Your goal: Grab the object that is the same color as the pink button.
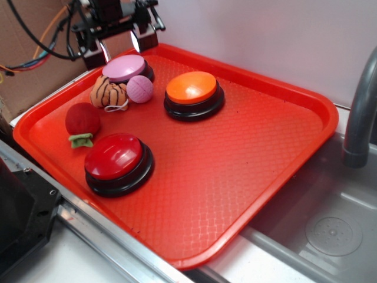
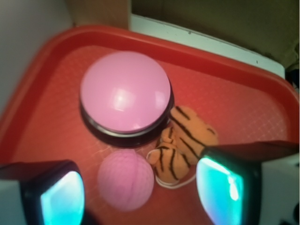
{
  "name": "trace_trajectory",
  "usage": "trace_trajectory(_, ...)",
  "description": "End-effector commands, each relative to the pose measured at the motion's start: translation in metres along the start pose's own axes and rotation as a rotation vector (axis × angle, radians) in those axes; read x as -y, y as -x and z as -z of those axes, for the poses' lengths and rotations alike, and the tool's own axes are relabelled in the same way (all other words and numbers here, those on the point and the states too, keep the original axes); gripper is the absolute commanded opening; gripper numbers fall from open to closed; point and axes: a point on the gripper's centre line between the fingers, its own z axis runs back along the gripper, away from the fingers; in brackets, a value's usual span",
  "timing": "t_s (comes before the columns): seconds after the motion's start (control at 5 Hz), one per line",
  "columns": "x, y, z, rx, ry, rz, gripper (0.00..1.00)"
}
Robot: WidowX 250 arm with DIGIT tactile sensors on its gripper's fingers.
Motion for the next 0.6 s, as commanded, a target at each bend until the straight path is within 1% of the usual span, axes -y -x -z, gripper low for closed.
trace_trajectory(0.0, -0.002, -0.001, 0.02, 0.019, -0.033, -0.012, 1.0)
trace_trajectory(0.2, 0.001, 0.002, 0.032, 0.042, -0.034, -0.022, 1.0)
trace_trajectory(0.4, 0.003, 0.003, 0.041, 0.015, -0.029, -0.041, 1.0)
